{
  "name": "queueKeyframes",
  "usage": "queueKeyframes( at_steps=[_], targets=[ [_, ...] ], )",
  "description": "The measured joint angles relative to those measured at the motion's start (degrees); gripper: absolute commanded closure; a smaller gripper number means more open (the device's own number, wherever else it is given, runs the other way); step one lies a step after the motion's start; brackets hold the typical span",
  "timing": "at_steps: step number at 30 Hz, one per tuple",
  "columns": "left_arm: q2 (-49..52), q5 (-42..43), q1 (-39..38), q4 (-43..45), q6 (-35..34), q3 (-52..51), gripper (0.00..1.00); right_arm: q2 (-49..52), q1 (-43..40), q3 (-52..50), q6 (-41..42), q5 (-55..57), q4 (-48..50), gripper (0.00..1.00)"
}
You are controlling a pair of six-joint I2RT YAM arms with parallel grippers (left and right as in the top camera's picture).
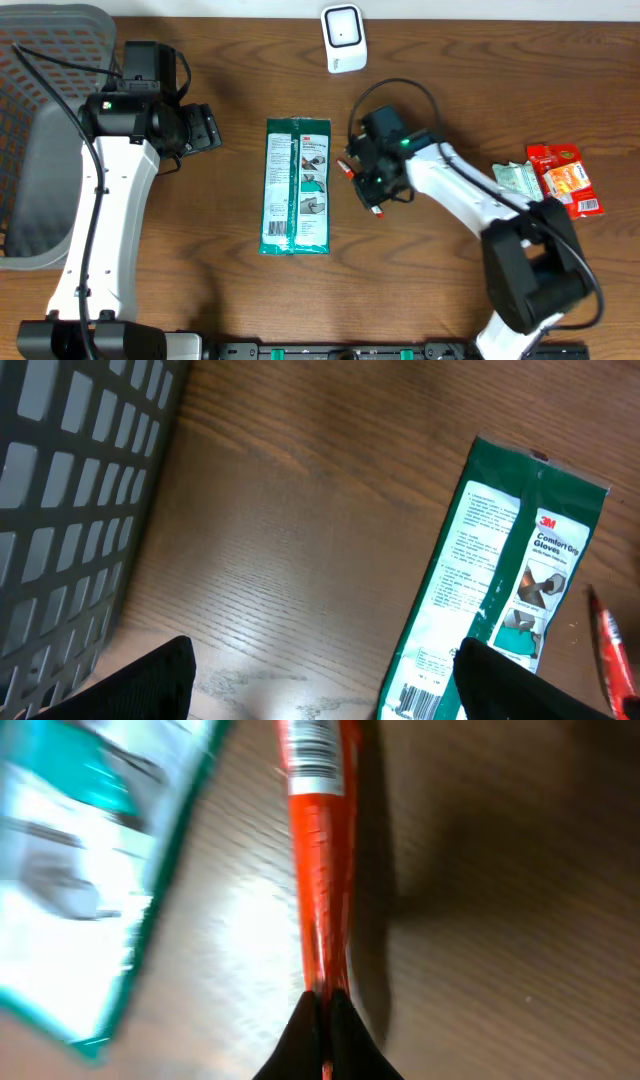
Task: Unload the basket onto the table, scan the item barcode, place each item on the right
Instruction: 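Carry the red Nescafe stick up and right with the right gripper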
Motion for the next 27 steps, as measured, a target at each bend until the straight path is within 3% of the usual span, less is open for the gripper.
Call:
queueKeyframes(
  at_steps=[6, 11, 15, 19, 27],
  targets=[
    [0.0, 0.0, 0.0, 0.0, 0.0, 0.0, 0.17, -0.9, -2.6, -0.8, 2.7, -7.3, 1.3, 0.99],
    [0.0, 0.0, 0.0, 0.0, 0.0, 0.0, 0.17, -0.7, -2.3, -5.7, 3.7, -4.4, 6.7, 0.99],
    [0.0, 0.0, 0.0, 0.0, 0.0, 0.0, 0.17, -0.8, -2.0, -10.9, 4.2, -1.8, 13.0, 0.81],
    [0.0, 0.0, 0.0, 0.0, 0.0, 0.0, 0.17, -0.8, -1.9, -8.7, 4.0, -0.5, 8.2, 0.61],
    [0.0, 0.0, 0.0, 0.0, 0.0, 0.0, 0.17, -2.6, 4.1, -3.5, 7.8, 2.8, 2.7, 0.66]
  ],
)
